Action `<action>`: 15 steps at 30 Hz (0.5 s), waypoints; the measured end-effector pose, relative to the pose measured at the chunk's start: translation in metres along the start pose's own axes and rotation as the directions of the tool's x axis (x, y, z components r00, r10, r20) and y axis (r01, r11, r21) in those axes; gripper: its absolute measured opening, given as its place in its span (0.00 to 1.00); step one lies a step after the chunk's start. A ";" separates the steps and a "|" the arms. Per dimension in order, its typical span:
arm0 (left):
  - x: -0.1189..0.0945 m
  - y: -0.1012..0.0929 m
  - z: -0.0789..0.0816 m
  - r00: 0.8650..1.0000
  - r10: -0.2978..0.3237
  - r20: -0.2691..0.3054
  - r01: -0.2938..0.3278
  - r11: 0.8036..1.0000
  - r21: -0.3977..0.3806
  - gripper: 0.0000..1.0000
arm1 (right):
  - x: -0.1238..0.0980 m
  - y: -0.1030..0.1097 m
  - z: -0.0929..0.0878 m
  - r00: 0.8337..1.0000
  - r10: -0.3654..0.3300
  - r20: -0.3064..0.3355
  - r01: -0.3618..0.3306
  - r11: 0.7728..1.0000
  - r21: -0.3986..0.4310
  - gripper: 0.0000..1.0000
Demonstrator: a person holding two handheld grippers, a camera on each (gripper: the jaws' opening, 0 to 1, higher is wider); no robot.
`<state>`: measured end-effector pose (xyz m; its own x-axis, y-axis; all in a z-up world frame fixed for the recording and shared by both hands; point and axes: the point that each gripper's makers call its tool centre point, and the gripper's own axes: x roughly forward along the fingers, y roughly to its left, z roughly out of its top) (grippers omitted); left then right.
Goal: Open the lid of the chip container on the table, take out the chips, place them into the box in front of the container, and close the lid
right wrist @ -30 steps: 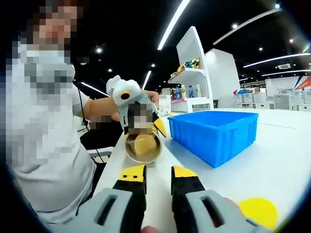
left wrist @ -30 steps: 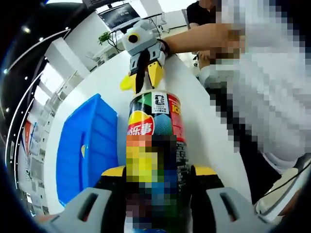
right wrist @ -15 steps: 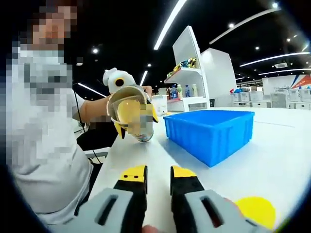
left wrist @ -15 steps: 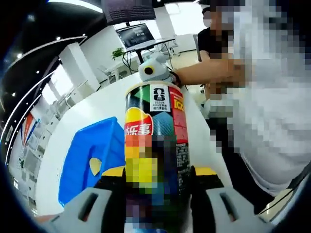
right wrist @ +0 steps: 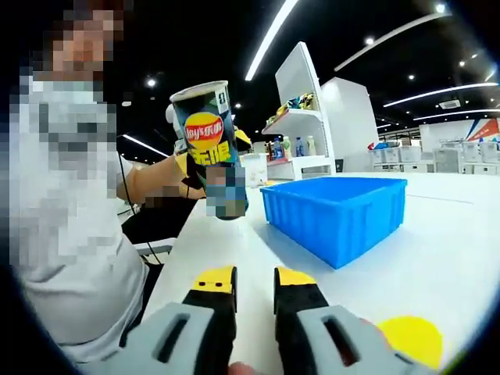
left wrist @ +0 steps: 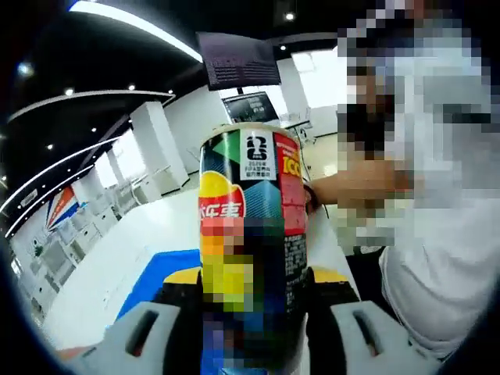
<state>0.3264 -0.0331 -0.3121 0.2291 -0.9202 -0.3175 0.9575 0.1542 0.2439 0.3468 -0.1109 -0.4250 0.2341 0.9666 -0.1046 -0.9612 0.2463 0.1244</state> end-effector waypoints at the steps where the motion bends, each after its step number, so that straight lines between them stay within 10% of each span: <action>1: 0.000 0.004 0.007 0.999 0.019 0.041 -0.018 1.000 -0.011 0.51 | 0.000 0.000 0.000 1.000 0.000 0.000 0.000 1.000 -0.001 0.19; 9: 0.002 0.012 0.030 0.961 0.089 0.262 -0.039 0.981 -0.189 0.51 | 0.001 0.000 0.000 1.000 -0.003 -0.002 0.003 1.000 -0.003 0.19; 15: 0.010 0.006 0.030 0.935 0.142 0.324 -0.063 0.968 -0.243 0.51 | 0.001 -0.001 0.000 1.000 0.001 0.000 -0.001 1.000 0.000 0.19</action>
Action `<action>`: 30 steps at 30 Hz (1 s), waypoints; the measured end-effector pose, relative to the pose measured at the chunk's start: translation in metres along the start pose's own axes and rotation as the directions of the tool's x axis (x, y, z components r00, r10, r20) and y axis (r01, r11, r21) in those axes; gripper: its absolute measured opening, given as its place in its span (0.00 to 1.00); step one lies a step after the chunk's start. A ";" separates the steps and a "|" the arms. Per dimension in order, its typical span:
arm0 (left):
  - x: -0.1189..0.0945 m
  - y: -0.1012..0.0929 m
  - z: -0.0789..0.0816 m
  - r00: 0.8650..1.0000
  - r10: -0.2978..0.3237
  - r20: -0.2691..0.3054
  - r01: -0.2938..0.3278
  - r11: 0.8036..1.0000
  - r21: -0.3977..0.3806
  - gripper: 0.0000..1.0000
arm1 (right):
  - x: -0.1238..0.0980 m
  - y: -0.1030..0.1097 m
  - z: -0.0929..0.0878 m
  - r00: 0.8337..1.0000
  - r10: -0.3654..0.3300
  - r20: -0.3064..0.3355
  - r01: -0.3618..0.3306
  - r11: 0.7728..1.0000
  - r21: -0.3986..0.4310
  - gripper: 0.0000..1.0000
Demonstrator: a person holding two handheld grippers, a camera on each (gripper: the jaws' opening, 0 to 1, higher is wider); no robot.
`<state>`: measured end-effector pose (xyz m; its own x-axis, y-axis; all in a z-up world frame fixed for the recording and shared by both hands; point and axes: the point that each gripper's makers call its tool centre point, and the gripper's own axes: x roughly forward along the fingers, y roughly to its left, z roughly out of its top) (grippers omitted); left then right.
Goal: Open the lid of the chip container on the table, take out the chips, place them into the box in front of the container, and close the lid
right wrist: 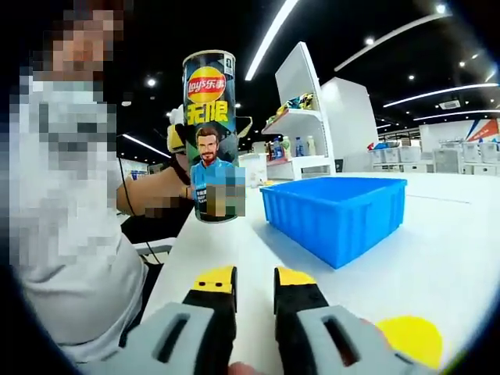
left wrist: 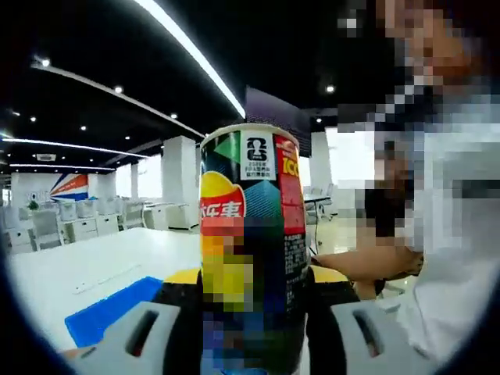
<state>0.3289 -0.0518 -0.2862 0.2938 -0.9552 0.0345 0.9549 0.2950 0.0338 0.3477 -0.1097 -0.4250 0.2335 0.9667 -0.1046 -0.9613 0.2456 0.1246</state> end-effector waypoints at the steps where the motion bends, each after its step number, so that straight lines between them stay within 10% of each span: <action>1: 0.001 -0.003 -0.003 1.000 -0.003 0.009 0.003 1.000 0.006 0.51 | 0.000 0.000 0.000 1.000 0.000 0.000 0.000 1.000 0.001 0.19; 9: -0.001 -0.001 -0.008 0.994 0.044 0.105 -0.039 0.998 -0.043 0.51 | 0.002 0.002 0.001 1.000 -0.001 0.000 0.001 1.000 -0.001 0.19; 30: -0.006 0.008 -0.048 0.992 0.050 0.115 -0.048 0.999 -0.020 0.50 | 0.001 0.001 0.001 1.000 -0.007 -0.004 0.007 1.000 -0.026 0.18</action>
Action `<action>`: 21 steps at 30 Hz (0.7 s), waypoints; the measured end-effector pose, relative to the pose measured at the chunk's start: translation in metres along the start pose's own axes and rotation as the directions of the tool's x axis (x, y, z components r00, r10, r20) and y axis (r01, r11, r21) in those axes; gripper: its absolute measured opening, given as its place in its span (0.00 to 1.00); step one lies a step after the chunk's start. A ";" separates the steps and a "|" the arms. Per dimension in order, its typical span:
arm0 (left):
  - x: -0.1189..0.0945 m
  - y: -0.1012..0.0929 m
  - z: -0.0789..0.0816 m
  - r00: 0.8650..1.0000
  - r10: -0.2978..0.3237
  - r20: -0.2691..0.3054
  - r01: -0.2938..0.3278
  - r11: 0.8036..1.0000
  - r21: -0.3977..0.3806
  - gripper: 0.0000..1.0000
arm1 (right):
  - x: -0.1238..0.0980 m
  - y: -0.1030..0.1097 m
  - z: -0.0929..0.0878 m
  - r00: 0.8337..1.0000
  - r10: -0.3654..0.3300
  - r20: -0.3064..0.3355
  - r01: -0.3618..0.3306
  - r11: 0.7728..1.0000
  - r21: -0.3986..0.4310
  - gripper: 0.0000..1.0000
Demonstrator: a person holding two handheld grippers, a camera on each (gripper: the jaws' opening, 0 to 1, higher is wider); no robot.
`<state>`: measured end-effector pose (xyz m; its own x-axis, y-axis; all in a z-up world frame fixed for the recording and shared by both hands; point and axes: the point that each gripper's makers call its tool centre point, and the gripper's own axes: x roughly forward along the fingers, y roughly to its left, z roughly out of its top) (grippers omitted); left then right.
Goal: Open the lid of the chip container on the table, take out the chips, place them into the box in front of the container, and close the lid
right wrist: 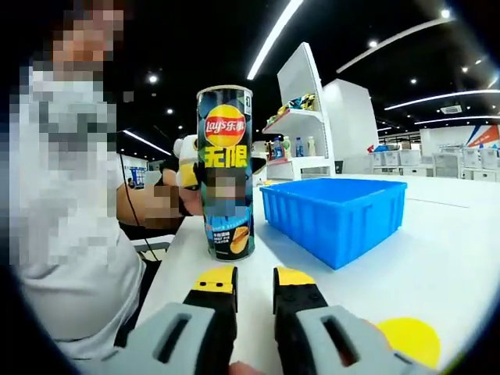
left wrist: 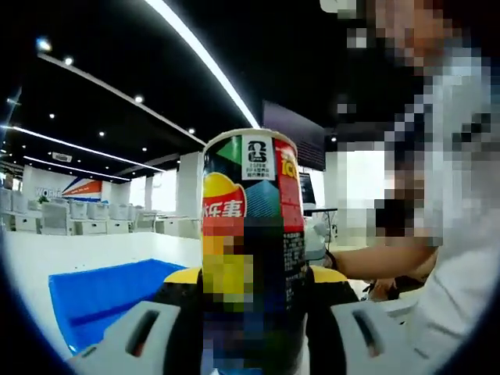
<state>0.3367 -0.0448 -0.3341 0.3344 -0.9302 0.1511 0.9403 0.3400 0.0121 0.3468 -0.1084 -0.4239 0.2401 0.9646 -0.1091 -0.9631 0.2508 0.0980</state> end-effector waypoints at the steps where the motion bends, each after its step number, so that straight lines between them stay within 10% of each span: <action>1: -0.001 0.000 0.000 1.000 0.003 0.006 -0.003 1.000 -0.002 0.50 | 0.000 0.000 0.000 1.000 0.000 0.000 0.000 1.000 0.001 0.18; 21: -0.005 0.001 -0.003 0.999 -0.012 0.033 0.012 1.000 0.002 0.51 | -0.012 -0.011 0.020 0.993 -0.063 0.096 0.057 0.996 0.072 0.17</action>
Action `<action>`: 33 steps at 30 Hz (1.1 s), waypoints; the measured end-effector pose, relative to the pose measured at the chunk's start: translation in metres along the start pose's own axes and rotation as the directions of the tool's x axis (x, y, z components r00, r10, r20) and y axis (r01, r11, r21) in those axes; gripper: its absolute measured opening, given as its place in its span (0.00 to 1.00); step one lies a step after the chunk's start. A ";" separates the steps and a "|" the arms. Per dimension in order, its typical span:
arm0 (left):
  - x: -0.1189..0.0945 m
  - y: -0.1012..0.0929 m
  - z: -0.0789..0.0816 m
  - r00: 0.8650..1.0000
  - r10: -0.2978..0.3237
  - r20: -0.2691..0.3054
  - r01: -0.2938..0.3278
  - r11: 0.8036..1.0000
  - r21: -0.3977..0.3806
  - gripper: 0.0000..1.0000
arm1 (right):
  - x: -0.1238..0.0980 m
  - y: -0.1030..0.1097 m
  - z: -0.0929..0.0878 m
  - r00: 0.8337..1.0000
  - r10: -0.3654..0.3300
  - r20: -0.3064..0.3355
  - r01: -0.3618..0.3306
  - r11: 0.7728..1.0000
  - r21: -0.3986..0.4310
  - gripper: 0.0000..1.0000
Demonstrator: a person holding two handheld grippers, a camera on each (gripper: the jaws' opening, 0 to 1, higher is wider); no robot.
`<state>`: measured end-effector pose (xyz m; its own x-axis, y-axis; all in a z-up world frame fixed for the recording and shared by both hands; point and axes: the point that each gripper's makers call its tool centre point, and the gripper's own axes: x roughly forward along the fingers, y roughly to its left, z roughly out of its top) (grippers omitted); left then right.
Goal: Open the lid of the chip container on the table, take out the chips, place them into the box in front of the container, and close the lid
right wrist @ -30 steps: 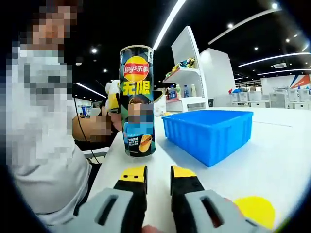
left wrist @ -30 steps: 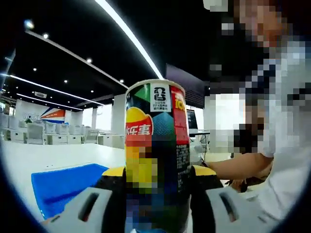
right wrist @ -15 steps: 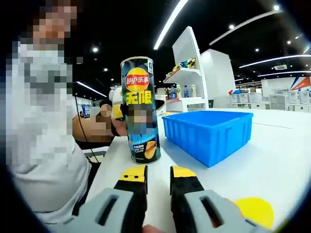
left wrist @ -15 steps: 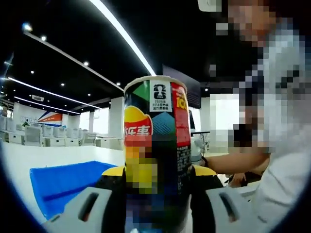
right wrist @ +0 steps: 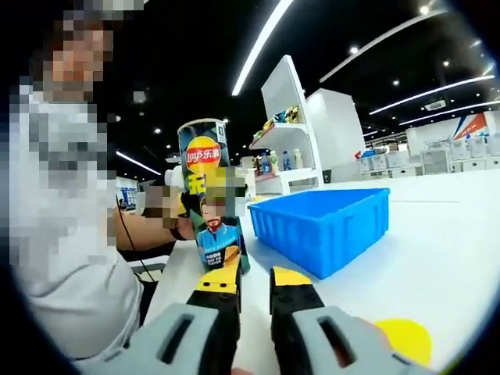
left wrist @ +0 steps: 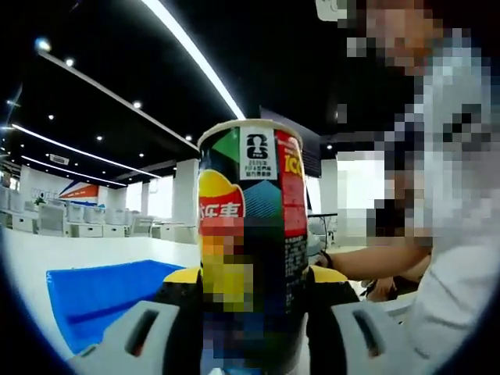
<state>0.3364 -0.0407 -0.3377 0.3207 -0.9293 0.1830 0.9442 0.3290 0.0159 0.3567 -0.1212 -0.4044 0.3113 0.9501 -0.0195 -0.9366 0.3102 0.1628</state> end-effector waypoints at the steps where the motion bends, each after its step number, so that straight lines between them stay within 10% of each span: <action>1: 0.000 0.000 0.000 1.000 -0.001 0.000 0.001 1.000 0.000 0.51 | -0.001 0.001 0.003 1.000 0.001 0.011 -0.001 1.000 0.002 0.18; 17: -0.002 -0.001 -0.001 0.999 -0.009 -0.039 0.009 1.000 -0.013 0.52 | -0.066 -0.014 0.040 0.971 -0.230 0.060 0.236 0.965 -0.112 0.50; 33: -0.011 -0.007 -0.003 0.994 -0.049 -0.100 0.051 0.998 0.022 0.63 | -0.085 -0.057 0.007 0.856 -0.512 -0.068 0.496 0.851 -0.171 0.62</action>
<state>0.3269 -0.0335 -0.3428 0.2802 -0.9563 0.0830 0.9575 0.2846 0.0467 0.3851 -0.2199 -0.4056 0.7354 0.6568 -0.1667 -0.6706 0.7407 -0.0399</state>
